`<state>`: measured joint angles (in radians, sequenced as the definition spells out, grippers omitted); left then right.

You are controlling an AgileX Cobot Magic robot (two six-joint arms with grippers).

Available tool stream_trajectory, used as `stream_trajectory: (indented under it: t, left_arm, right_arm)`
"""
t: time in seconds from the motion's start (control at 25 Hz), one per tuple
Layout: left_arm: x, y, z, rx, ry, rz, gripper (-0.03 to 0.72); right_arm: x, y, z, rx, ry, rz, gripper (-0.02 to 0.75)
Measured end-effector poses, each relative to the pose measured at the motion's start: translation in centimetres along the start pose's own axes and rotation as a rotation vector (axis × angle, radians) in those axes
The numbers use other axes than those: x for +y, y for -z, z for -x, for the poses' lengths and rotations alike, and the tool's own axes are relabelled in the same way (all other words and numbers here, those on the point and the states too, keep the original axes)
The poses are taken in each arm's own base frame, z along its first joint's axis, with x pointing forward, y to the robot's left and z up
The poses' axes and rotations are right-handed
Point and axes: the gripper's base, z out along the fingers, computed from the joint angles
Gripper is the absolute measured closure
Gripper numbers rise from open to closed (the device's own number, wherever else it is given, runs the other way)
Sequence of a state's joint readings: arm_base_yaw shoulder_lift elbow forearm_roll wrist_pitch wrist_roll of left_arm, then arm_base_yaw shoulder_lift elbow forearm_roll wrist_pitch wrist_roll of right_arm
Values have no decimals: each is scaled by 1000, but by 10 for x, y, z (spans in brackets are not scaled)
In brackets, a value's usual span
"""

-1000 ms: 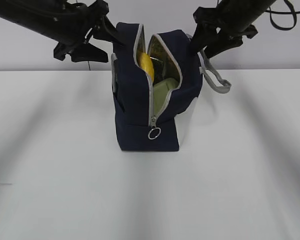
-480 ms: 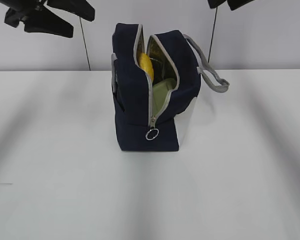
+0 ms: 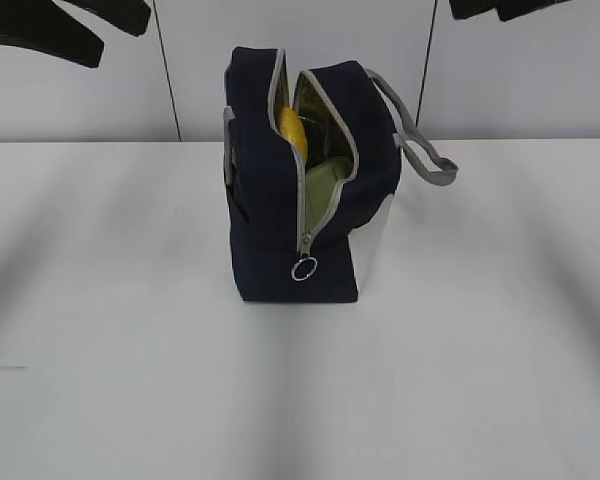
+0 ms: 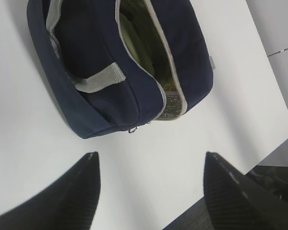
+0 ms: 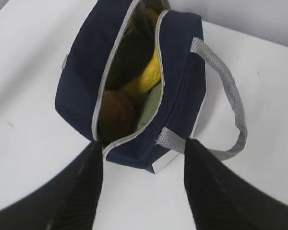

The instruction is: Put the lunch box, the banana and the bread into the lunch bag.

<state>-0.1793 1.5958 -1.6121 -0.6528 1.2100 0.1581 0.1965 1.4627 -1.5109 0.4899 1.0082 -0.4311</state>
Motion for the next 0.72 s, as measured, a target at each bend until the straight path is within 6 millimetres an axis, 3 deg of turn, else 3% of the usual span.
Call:
stream_trajectory:
  t: [0.16,0.44,0.72]
  left_arm:
    - [-3,4,-2,6,-8,2,201]
    - [1,4,-3,19,-21,37,208]
    - [2,4,-3,19,-27,53,220]
  right_arm:
    - [13,-20,-29,-125,72,-57,308]
    - [24,-74,-90,-318,162,-220,308]
    - [8,-98,-147,-431,85,-383,311]
